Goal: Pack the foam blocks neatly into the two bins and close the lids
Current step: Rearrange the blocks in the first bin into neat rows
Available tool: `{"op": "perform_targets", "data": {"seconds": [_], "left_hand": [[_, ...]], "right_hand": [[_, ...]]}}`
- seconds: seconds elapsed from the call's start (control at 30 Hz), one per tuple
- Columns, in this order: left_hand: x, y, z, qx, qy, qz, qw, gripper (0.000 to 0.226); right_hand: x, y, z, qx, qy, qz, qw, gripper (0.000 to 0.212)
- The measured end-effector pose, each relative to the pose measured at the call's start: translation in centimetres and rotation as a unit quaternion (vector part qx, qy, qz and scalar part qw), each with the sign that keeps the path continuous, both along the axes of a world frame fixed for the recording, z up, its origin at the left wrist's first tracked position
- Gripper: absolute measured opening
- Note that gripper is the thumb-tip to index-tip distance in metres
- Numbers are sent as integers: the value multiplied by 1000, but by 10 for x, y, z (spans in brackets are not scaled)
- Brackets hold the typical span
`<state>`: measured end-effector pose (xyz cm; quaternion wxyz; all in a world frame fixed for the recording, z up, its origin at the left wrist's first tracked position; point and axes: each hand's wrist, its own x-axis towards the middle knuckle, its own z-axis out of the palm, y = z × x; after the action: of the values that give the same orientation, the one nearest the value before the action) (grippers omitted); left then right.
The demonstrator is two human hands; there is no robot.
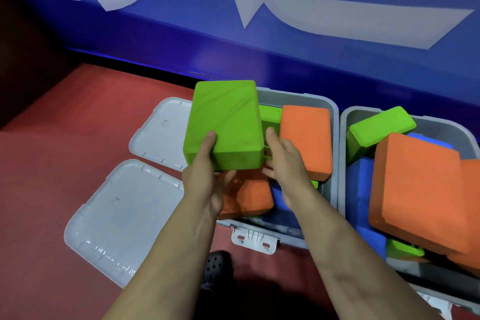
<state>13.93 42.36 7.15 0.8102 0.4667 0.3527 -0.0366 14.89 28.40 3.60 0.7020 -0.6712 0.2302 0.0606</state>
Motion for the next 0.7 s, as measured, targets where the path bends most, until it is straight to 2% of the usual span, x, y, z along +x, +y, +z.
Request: {"op": "perform_targets", "data": {"seconds": [0.1, 0.17, 0.2, 0.23, 0.3, 0.33, 0.4, 0.5, 0.57, 0.7], "left_hand": [[13, 0, -2, -20, 1, 16, 1000, 41], [23, -2, 0, -22, -4, 14, 1000, 37], [27, -3, 0, -19, -7, 12, 1000, 34], [30, -4, 0, -14, -12, 11, 1000, 33], [33, -4, -1, -13, -24, 2, 1000, 35], [35, -3, -3, -18, -28, -6, 999, 37], [36, -3, -5, -32, -27, -12, 999, 39], [38, -2, -7, -43, -9, -8, 999, 39], [37, -2, -9, -45, 2, -6, 999, 40], [37, -2, -14, -38, 14, -6, 999, 41]], "right_hand": [[15, -25, -5, -121, -3, -38, 992, 52], [19, -46, -18, -246, 33, -11, 969, 45], [20, -56, -29, -280, 63, -6, 958, 50], [19, -65, -38, -271, 95, -22, 958, 57], [15, -75, -52, -107, 175, -103, 973, 72], [14, -78, -58, -11, 225, -141, 964, 80], [13, -83, -69, 85, 276, -192, 938, 95], [17, -84, -83, 115, 269, -291, 911, 105], [20, -78, -89, 114, 244, -338, 902, 104], [23, -65, -102, 37, 203, -343, 916, 94]]}}
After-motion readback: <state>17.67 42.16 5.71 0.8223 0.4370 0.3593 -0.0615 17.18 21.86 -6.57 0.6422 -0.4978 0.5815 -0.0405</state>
